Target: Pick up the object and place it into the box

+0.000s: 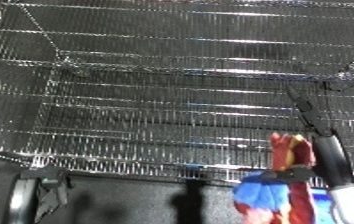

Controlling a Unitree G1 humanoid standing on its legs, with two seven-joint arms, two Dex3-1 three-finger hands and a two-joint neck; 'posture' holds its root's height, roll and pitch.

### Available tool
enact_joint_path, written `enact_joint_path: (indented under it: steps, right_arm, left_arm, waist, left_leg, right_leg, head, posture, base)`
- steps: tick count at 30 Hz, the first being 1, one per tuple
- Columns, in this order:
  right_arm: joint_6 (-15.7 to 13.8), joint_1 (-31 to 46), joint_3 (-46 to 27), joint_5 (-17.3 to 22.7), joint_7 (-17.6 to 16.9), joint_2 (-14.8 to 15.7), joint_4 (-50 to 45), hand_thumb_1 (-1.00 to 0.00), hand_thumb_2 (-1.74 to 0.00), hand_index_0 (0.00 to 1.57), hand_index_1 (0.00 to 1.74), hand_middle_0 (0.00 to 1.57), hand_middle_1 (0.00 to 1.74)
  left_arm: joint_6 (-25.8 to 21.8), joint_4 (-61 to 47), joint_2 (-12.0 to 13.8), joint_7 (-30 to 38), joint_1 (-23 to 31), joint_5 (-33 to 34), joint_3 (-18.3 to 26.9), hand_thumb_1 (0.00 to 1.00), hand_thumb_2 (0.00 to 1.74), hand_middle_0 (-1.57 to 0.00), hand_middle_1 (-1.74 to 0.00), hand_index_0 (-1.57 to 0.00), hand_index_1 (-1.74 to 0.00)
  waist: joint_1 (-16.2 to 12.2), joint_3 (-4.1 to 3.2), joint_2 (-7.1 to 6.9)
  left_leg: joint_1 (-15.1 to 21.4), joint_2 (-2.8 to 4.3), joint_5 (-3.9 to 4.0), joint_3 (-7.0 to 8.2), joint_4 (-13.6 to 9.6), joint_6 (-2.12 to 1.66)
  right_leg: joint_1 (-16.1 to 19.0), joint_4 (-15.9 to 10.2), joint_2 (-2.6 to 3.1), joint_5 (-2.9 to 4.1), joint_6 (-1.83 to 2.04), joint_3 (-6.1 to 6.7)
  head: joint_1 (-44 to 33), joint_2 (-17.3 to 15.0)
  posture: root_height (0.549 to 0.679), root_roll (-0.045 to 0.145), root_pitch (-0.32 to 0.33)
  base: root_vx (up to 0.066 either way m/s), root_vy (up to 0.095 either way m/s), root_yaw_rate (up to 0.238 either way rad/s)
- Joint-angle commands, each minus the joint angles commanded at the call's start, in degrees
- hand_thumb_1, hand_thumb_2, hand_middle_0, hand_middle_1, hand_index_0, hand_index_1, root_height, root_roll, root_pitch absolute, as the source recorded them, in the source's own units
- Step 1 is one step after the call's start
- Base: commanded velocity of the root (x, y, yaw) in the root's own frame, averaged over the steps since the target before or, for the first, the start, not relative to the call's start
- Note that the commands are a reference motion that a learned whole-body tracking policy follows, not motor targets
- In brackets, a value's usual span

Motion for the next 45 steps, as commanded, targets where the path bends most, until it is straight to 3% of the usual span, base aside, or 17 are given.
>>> enact_joint_path:
  steps: [13,26,33,38,45]
  right_arm:
    - [1.22,-5.25,1.26,-9.3,0.24,-7.62,-2.35,0.0,0.0,0.0,0.0,0.0,0.0]
    - [1.95,-12.4,5.4,-13.03,2.61,-15.2,-1.07,0.0,0.0,0.0,0.0,0.0,0.0]
    - [2.43,-19.63,10.82,-13.49,3.85,-19.91,1.87,0.0,0.0,0.0,0.0,0.0,0.0]
    - [2.93,-31.18,19.54,-13.53,4.1,-24.91,10.2,0.0,0.0,0.0,0.0,0.0,0.0]
    - [3.22,-42.63,28.9,-13.2,4.81,-26.31,20.12,0.0,0.0,0.0,0.0,0.0,0.0]
  left_arm:
    - [-1.02,-2.25,1.82,2.24,-2.32,4.43,1.11,1.0,1.74,-1.57,-1.74,-1.57,-1.74]
    - [-1.36,-1.55,1.99,0.59,0.55,2.6,0.54,1.0,1.74,-1.57,-1.74,-1.57,-1.74]
    - [-1.95,-1.43,3.33,0.05,1.64,1.41,-0.33,1.0,1.74,-1.57,-1.74,-1.57,-1.74]
    - [-3.01,-2.15,5.54,-0.2,2.95,-0.32,-2.23,1.0,1.74,-1.57,-1.74,-1.57,-1.74]
    - [-4.15,-3.14,7.19,-0.28,4.28,-1.61,-3.25,1.0,1.74,-1.57,-1.74,-1.57,-1.74]
  waist:
    - [0.09,0.1,-0.19]
    - [1.18,0.32,-0.37]
    - [2.7,0.57,-0.24]
    - [5.59,0.68,0.06]
    - [7.75,1.17,0.53]
  left_leg:
    - [-0.21,-0.04,-0.52,0.48,0.73,0.11]
    - [-0.17,-0.09,-0.7,0.44,0.92,0.06]
    - [-0.92,-0.19,-0.42,0.09,1.11,-0.1]
    - [-2.3,-0.53,0.0,-0.49,1.27,-0.21]
    - [-4.13,-1.0,0.22,-0.95,1.72,-0.24]
  right_leg:
    - [-1.03,0.28,-0.12,0.24,0.21,1.01]
    - [-1.13,0.17,-0.15,0.36,0.2,1.32]
    - [-1.56,0.17,-0.28,0.66,0.21,1.08]
    - [-2.55,-0.09,-0.41,1.41,0.32,0.84]
    - [-4.02,-0.4,-0.6,2.15,0.41,0.66]
  head:
    - [1.7,-1.36]
    - [3.5,-1.33]
    - [6.18,2.54]
    - [10.22,6.28]
    - [15.14,10.5]
  posture:
    - [0.644,0.05,-0.089]
    - [0.644,0.048,-0.087]
    - [0.644,0.047,-0.081]
    - [0.645,0.045,-0.068]
    - [0.645,0.041,-0.047]
  base:
    - [0.015,0.011,-0.027]
    - [0.018,0.003,0.001]
    - [0.016,-0.004,0.035]
    - [0.017,-0.004,0.044]
    - [0.018,0.007,0.023]
